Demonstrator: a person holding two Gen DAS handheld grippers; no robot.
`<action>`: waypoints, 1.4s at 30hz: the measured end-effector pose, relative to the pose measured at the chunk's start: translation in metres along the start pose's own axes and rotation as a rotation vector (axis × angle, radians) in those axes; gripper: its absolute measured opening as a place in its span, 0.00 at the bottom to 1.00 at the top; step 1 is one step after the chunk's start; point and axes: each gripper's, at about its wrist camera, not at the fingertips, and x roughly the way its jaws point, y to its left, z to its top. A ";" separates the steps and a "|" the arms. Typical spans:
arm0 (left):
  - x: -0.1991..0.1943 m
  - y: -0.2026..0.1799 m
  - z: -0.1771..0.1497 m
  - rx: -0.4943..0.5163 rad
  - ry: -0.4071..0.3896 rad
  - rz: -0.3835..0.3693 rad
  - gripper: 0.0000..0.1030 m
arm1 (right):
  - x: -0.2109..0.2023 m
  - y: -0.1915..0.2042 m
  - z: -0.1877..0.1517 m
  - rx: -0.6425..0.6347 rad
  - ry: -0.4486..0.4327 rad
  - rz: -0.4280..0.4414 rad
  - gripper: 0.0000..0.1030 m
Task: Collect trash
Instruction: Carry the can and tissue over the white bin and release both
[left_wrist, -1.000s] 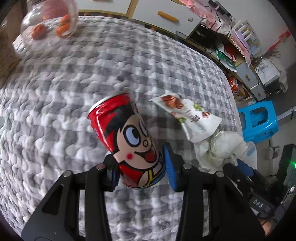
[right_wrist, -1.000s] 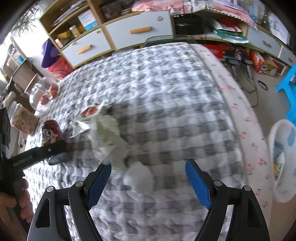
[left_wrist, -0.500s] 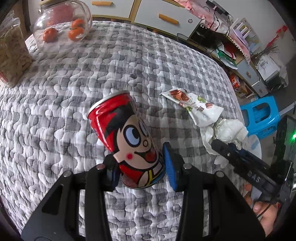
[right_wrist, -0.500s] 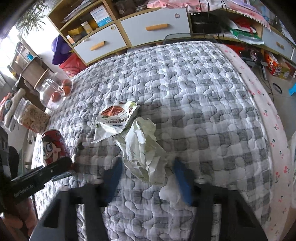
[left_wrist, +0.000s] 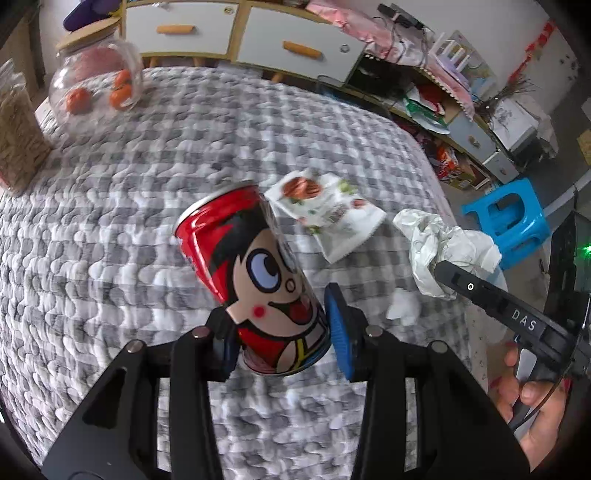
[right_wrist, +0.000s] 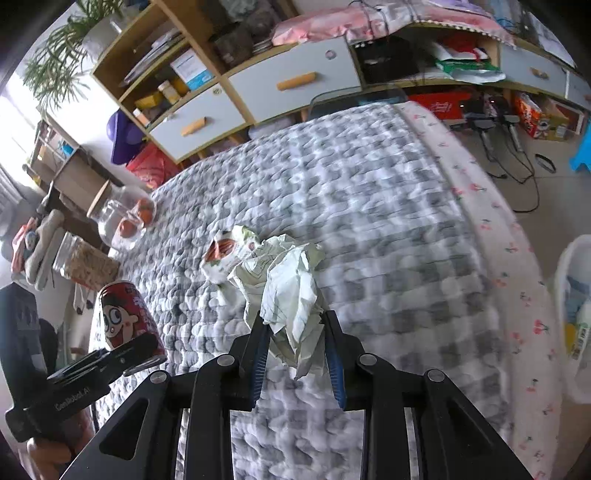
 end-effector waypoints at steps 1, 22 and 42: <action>0.000 -0.004 0.000 0.007 -0.003 -0.003 0.42 | -0.004 -0.005 0.000 0.006 -0.005 -0.005 0.29; 0.027 -0.099 -0.011 0.154 0.011 -0.064 0.42 | -0.114 -0.177 -0.022 0.271 -0.141 -0.146 0.29; 0.058 -0.204 -0.040 0.343 0.050 -0.115 0.42 | -0.174 -0.299 -0.063 0.484 -0.195 -0.266 0.61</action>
